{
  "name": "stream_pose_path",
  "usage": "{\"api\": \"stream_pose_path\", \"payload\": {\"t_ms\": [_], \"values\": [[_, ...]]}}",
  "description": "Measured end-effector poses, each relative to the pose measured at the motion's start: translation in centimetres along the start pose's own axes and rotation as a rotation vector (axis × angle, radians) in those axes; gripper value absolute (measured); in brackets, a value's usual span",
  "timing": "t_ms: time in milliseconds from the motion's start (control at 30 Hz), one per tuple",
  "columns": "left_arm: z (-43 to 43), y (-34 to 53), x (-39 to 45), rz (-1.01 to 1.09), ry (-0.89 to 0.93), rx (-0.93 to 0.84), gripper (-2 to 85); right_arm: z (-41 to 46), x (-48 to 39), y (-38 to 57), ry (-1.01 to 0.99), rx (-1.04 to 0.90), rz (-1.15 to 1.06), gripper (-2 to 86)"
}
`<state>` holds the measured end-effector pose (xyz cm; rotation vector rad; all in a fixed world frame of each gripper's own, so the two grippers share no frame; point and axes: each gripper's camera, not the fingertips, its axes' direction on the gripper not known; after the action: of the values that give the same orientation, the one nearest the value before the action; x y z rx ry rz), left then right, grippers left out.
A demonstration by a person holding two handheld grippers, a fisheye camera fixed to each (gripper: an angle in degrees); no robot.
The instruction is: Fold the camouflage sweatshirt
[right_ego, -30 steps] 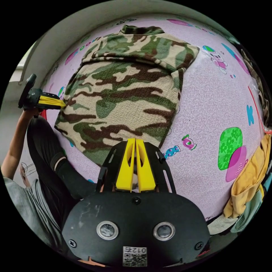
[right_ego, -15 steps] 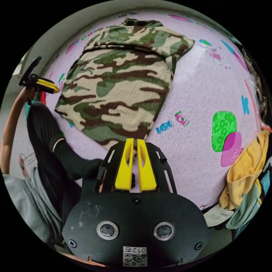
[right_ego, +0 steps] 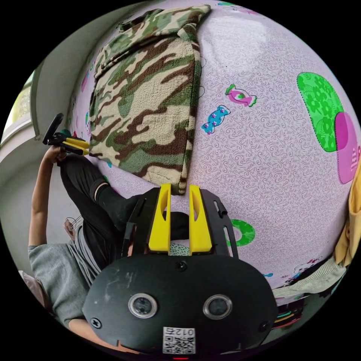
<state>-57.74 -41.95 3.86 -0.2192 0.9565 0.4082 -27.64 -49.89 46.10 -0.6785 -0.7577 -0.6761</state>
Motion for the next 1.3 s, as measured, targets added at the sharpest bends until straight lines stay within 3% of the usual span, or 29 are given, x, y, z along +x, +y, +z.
{"api": "stream_pose_path", "payload": {"t_ms": [367, 933, 1300], "values": [[-0.4, 3.0, -0.5, 0.057, 0.028, -0.025, 4.1, 0.0, 3.6, 2.3, -0.096, 0.006, -0.001, 4.8], [-6.3, 21.4, -1.4, 0.28, 0.265, 0.349, 1.5, -6.9, 7.0, 12.3, -0.249, 0.143, -0.068, 3.3], [-7.5, 33.4, 0.7, 0.408, 0.296, 0.5, 1.6, -10.3, 5.9, 20.2, -0.235, 0.153, -0.161, 3.4]]}}
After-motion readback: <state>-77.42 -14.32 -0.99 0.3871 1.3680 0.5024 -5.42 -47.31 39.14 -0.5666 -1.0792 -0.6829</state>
